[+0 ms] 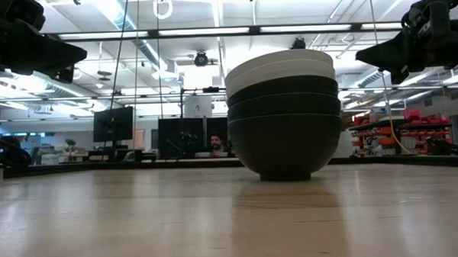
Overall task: Nest bowls inside each other
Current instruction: Return to Home Position
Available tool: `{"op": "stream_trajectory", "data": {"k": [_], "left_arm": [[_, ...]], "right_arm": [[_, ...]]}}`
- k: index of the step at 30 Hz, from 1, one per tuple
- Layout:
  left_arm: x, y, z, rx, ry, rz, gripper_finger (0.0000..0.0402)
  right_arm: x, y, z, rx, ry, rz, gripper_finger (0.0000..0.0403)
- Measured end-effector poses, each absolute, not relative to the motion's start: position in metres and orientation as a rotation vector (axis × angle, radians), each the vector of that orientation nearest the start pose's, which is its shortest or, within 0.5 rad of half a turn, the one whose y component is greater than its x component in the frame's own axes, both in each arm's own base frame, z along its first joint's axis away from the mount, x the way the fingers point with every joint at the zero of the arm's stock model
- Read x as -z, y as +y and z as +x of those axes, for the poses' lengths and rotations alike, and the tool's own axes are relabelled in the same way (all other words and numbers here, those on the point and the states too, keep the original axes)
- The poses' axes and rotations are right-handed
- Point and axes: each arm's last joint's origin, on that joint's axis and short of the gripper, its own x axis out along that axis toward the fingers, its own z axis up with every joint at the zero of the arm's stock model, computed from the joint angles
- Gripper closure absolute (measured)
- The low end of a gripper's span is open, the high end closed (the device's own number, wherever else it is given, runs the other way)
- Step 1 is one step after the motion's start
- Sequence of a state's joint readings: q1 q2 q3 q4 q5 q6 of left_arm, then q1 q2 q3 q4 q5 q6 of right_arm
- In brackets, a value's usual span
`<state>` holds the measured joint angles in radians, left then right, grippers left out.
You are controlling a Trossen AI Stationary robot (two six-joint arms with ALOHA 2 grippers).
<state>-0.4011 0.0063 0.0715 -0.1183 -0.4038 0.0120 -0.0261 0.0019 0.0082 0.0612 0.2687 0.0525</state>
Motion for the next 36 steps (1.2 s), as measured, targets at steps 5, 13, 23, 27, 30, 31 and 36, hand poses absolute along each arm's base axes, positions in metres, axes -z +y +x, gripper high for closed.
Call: {"op": "stream_trajectory", "data": {"k": [5,13,23,27,30,31,36], "left_arm": [[-0.1760,-0.0250,0.0880,-0.002,0.049,0.033,0.0373],[-0.1761,-0.0250,0.0881,-0.002,0.048,0.032,0.0365],[-0.1763,-0.0250,0.0880,-0.002,0.047,0.032,0.0369],[-0.1763,-0.0250,0.0880,-0.002,0.047,0.032,0.0374],[-0.1765,-0.0250,0.0880,-0.002,0.046,0.031,0.0372],[-0.1765,-0.0250,0.0880,-0.002,0.046,0.031,0.0370],[-0.1765,-0.0250,0.0880,-0.002,0.046,0.031,0.0362]], "right_arm": [[-0.1720,-0.0102,0.0958,0.293,-0.075,0.060,0.0385],[-0.1720,-0.0102,0.0958,0.293,-0.075,0.060,0.0385],[-0.1720,-0.0102,0.0958,0.293,-0.075,0.060,0.0385],[-0.1720,-0.0102,0.0958,0.293,-0.075,0.060,0.0385],[-0.1720,-0.0102,0.0958,0.293,-0.075,0.060,0.0385],[-0.1720,-0.0102,0.0958,0.293,-0.075,0.060,0.0385],[-0.1720,-0.0102,0.0958,0.293,-0.075,0.060,0.0385]]}}
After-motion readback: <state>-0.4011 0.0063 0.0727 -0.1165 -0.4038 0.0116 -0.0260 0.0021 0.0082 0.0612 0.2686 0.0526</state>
